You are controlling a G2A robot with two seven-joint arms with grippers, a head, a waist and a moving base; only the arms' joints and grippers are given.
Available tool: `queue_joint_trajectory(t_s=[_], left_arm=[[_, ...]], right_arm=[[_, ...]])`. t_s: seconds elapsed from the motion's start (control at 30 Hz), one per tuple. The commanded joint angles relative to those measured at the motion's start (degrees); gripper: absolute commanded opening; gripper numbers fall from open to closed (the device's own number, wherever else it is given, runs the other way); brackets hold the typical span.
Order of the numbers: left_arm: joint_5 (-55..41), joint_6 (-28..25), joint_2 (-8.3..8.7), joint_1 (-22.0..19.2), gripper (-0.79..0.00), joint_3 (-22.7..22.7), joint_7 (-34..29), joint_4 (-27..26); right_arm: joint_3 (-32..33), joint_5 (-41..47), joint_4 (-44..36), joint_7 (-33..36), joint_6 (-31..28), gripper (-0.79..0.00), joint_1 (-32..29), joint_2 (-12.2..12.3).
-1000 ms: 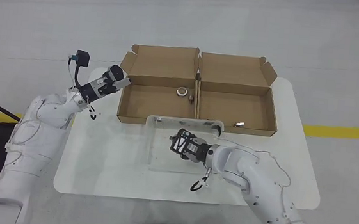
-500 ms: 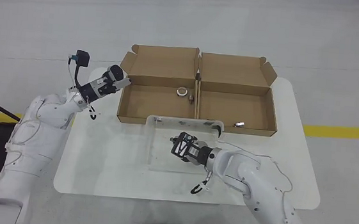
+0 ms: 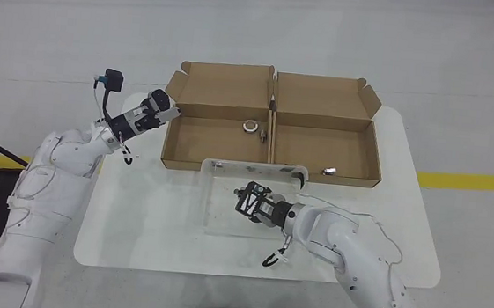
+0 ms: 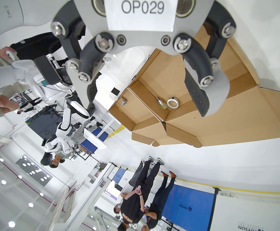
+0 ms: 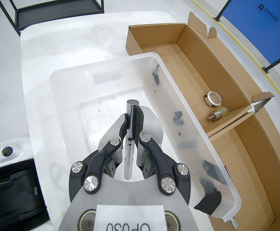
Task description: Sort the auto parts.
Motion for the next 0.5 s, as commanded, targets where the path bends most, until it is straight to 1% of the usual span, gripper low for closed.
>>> queue_joint_trajectory(t_s=[0.0, 0.37, 0.47], left_arm=[[0.0, 0.0, 0.00, 0.0, 0.000, 0.0, 0.0, 0.0], [0.0, 0.0, 0.00, 0.0, 0.000, 0.0, 0.0, 0.0], [0.0, 0.0, 0.00, 0.0, 0.000, 0.0, 0.0, 0.0]], right_arm=[[0.0, 0.0, 0.0, 0.0, 0.0, -0.785, 0.0, 0.0], [0.0, 0.0, 0.0, 0.0, 0.0, -0.785, 0.0, 0.0], [0.2, -1.4, -0.8, -2.0, 0.7, -0.785, 0.0, 0.1]])
